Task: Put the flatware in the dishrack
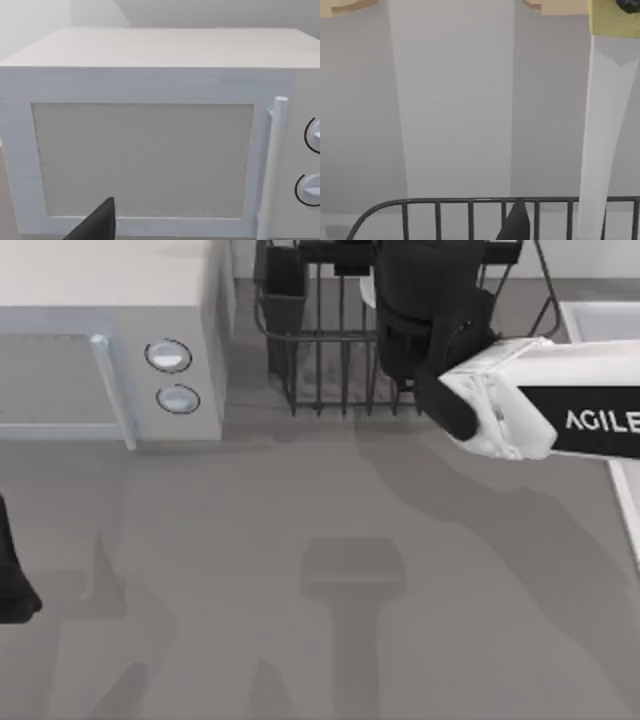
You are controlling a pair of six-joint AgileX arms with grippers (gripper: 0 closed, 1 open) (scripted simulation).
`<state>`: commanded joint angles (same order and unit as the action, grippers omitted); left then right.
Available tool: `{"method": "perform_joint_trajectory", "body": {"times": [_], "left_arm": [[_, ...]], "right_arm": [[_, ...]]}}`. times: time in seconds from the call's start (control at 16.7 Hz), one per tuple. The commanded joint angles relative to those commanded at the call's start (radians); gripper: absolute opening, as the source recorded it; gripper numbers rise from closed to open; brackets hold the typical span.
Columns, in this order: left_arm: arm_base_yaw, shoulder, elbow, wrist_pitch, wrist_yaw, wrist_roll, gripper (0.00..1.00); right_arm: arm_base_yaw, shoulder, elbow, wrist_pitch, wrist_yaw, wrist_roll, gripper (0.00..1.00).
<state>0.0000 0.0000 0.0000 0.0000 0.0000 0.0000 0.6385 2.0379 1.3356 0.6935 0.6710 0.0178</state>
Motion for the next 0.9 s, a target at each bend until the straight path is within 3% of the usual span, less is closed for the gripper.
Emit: {"method": "perform_joint_trajectory", "body": {"times": [0.3, 0.9], "left_arm": [[0.000, 0.000, 0.000, 0.000, 0.000, 0.000, 1.00], [0.000, 0.000, 0.000, 0.000, 0.000, 0.000, 1.00]], "right_arm": [[-0.006, 0.007, -0.003, 0.007, -0.006, 0.000, 0.00], [-0.006, 0.007, -0.003, 0.007, -0.006, 0.000, 0.75]]}}
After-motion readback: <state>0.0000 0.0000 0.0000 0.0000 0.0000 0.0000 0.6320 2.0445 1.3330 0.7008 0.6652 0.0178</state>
